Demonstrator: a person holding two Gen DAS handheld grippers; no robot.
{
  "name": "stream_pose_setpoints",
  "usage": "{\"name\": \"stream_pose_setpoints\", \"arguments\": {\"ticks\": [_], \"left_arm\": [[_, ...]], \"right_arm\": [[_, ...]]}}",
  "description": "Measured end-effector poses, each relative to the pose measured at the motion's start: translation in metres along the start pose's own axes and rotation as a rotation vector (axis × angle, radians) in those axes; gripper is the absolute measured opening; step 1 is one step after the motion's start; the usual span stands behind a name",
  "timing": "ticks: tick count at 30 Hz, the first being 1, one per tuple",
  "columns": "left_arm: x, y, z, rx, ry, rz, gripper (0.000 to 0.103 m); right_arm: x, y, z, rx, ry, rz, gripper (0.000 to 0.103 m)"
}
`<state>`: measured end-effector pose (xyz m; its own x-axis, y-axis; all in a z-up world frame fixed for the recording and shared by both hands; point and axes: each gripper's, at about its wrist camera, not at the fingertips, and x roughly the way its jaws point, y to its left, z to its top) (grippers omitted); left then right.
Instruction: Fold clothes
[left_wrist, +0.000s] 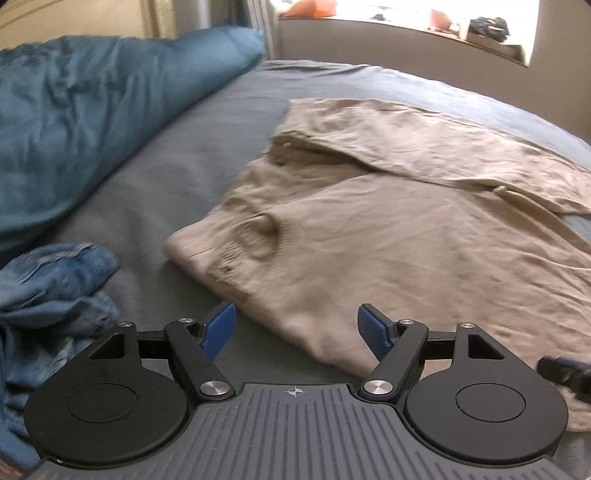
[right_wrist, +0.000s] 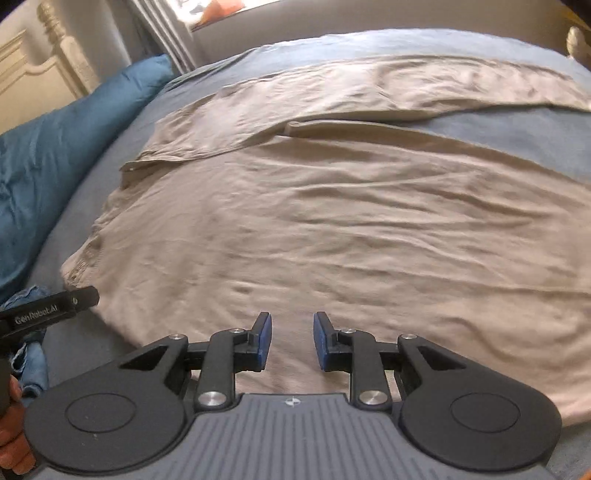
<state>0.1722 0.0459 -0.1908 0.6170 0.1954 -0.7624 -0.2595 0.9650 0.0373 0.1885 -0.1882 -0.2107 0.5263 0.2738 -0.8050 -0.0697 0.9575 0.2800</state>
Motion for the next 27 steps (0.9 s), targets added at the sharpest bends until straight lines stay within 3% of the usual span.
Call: {"name": "stream_pose_setpoints", "arguments": {"ticks": [7,11,15,18,27], "left_arm": [[0.011,-0.033,0.002,0.068,0.046,-0.066,0.098],[0.026,-0.043,-0.007,0.094,0.122,-0.071,0.098],[0.040,-0.039,-0.015,0.047,0.207,-0.061,0.103],[0.042,-0.032,-0.018,0.002,0.214,-0.077,0.103],[0.043,-0.033,-0.017,0.020,0.228,-0.076,0.103]], "right_arm": [[0.003,0.002,-0.010,-0.042,-0.019,-0.002,0.028],[0.004,-0.006,-0.010,0.002,-0.018,0.028,0.028],[0.004,-0.011,-0.009,0.030,-0.017,0.047,0.028],[0.004,-0.010,-0.010,0.035,-0.019,0.049,0.029],[0.004,-0.011,-0.010,0.040,-0.020,0.054,0.030]]}}
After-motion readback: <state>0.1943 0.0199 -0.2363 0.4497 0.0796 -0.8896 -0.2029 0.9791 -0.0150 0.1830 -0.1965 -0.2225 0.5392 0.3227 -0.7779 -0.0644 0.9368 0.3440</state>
